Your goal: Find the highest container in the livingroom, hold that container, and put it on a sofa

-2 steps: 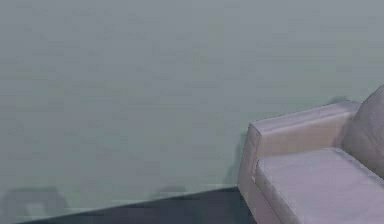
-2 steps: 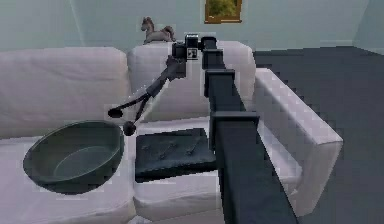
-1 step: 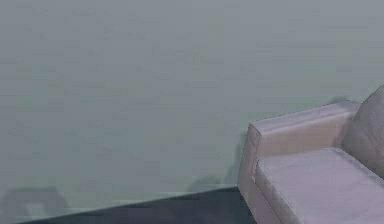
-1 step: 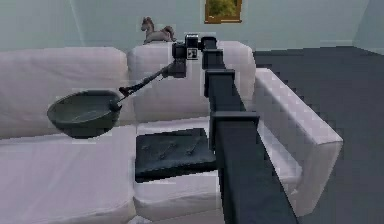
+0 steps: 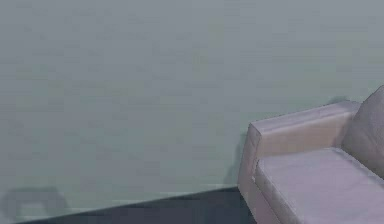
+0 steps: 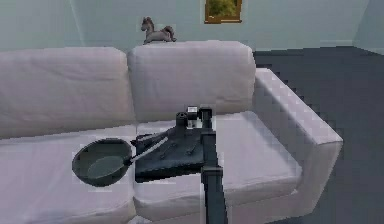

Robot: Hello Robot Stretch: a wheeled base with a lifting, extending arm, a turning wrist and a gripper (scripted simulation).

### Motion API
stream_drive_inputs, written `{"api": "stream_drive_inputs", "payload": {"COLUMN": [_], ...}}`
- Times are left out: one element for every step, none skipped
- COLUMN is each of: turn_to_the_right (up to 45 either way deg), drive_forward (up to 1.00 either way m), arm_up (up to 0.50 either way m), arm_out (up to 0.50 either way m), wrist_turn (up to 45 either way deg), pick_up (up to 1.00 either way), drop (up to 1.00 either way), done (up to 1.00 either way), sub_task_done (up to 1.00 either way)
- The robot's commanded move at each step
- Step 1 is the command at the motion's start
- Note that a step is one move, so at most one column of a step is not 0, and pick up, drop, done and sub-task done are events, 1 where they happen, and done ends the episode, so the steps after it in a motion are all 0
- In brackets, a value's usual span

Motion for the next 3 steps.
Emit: {"api": "stream_drive_inputs", "payload": {"turn_to_the_right": [0.0,0.0,0.0], "drive_forward": [0.0,0.0,0.0], "arm_up": [-0.32,0.0,0.1], "arm_out": [0.0,0.0,0.0], "wrist_turn": [0.0,0.0,0.0], "pick_up": [0.0,0.0,0.0], "drop": [0.0,1.0,0.0], "done": [0.0,0.0,0.0], "sub_task_done": [0.0,0.0,0.0]}}
